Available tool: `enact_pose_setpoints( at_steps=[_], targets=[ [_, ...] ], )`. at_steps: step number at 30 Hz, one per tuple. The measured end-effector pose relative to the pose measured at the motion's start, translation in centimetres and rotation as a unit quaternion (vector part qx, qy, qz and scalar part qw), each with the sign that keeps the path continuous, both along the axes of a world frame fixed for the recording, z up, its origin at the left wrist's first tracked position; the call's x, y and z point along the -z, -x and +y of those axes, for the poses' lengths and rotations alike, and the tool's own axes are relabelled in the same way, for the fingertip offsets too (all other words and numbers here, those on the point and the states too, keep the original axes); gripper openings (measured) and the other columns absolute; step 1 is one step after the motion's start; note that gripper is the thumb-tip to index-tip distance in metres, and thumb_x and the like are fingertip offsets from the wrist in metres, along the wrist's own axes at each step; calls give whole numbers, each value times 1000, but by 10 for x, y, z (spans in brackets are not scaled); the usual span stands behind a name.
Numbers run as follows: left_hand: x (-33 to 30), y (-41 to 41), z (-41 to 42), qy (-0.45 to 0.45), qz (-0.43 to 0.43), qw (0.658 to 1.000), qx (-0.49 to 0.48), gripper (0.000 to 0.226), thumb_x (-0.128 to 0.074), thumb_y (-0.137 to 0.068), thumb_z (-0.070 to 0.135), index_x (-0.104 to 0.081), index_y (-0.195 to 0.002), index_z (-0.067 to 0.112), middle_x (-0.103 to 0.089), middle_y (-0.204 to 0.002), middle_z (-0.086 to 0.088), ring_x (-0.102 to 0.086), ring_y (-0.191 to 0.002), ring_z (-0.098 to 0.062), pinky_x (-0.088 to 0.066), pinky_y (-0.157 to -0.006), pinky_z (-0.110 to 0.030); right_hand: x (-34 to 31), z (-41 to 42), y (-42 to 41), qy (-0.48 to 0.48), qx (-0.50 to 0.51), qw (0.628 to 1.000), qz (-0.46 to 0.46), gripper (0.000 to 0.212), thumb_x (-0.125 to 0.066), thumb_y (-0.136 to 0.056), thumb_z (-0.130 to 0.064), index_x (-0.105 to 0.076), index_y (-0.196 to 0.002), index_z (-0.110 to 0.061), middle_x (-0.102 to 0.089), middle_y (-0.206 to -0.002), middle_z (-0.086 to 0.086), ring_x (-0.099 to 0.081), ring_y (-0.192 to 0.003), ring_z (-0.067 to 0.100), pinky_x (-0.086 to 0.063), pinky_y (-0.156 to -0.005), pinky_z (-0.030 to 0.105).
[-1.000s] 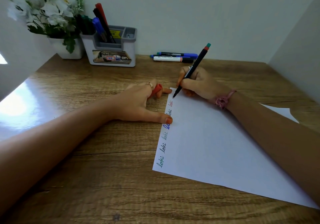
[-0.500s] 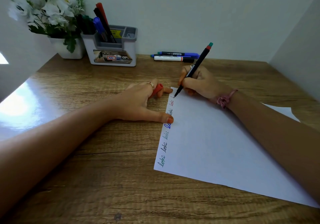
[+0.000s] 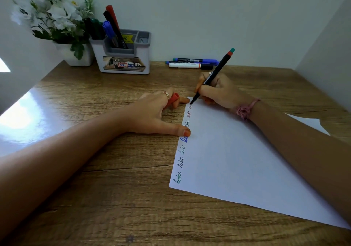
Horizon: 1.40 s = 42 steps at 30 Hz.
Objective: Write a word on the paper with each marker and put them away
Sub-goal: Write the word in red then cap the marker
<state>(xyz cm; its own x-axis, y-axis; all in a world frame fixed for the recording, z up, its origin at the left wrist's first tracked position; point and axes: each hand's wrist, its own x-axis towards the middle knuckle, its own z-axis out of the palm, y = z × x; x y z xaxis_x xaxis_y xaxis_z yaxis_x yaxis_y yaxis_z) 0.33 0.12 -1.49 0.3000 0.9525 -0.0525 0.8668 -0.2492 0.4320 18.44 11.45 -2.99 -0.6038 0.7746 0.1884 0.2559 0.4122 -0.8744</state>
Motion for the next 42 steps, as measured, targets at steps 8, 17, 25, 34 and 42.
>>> enact_pose_setpoints(
  at_steps=[8,17,25,34,42],
  targets=[
    [0,0,0,-1,3,1000,4,52,-57,-56,69,-35,-83,30,-46,-80,11,-42,-71,-2,-26,-58,-18,0,1,0,-7,6,1000,-1,8,-54,-75,-19,-50,-69,-16,-49,-66,9,-44,-49,4,-38,-44,14],
    [5,4,4,-5,-4,1000,12,57,-58,-56,79,-33,-81,34,-54,-92,10,-47,-78,-2,-31,-64,-20,0,1,0,-14,14,1000,5,7,-53,-74,-17,-49,-69,-14,-47,-62,5,-44,-46,2,-38,-43,13],
    [3,2,2,-8,-7,1000,7,52,-60,-58,69,-36,-85,31,-47,-79,13,-42,-68,-1,-26,-58,-18,1,0,1,-6,28,999,13,5,-53,-72,-21,-50,-68,-19,-51,-69,11,-45,-46,4,-38,-44,16],
    [2,0,1,-7,-4,1000,2,48,-61,-61,67,-33,-81,33,-45,-77,13,-40,-68,-1,-25,-57,-18,2,3,-1,-21,28,999,-8,17,-55,-87,-6,-52,-72,-13,-50,-61,4,-46,-43,2,-38,-42,14],
    [9,6,3,-59,-134,987,-59,30,-37,-94,47,-44,-102,20,-47,-86,15,-47,-75,4,-33,-60,-13,-20,-4,-3,85,13,980,179,18,-45,-83,-4,-55,-70,-11,-52,-50,-4,-49,-45,8,-39,-42,16]
  ],
)
